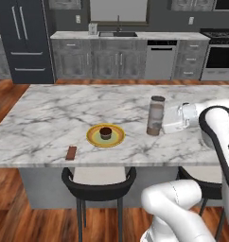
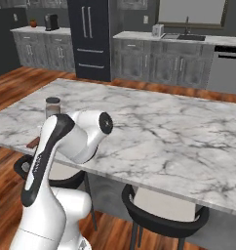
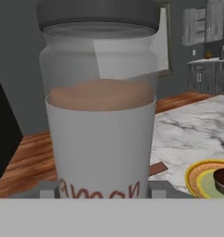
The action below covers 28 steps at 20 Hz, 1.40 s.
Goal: Take the cinnamon bottle from the cabinet and place it on the dining table, next to the plate with the cupcake. Then take the chocolate from the dining counter and place it on the cupcake plate.
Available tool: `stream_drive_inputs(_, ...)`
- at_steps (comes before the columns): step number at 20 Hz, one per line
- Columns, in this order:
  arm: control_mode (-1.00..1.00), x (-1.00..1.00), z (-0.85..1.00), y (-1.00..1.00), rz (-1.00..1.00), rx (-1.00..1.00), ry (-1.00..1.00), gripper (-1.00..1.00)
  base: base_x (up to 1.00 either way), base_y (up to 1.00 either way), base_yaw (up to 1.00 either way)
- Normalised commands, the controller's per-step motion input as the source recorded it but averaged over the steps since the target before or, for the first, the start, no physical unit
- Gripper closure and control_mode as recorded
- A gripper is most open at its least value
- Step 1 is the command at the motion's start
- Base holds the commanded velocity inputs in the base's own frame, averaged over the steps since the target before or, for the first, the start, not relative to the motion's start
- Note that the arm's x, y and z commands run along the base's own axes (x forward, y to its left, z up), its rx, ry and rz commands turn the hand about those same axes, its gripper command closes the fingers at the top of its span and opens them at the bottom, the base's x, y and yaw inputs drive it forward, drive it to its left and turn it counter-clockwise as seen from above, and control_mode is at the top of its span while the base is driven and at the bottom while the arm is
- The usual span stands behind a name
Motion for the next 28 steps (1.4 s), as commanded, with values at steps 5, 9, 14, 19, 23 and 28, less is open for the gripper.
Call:
stream_drive_inputs(5,-1.0,0.38,-0.31,-0.28,0.2,-0.01,0.22,1.0,0.0,0.0,0.0)
stream_drive_inputs(9,-1.0,0.29,-0.38,-0.03,0.09,-0.03,-0.05,1.0,0.0,0.0,0.0)
stream_drive_inputs(14,-1.0,0.37,-0.43,-0.02,0.05,-0.05,-0.09,1.0,0.0,0.0,0.0)
stream_drive_inputs(19,-1.0,0.49,-0.24,-0.11,0.06,-0.01,-0.03,1.0,0.0,0.0,0.0)
stream_drive_inputs(23,-1.0,0.46,-0.19,-0.15,0.09,0.0,0.0,1.0,0.0,0.0,0.0)
stream_drive_inputs(28,-1.0,0.37,-0.3,-0.08,0.12,0.0,0.0,1.0,0.0,0.0,0.0)
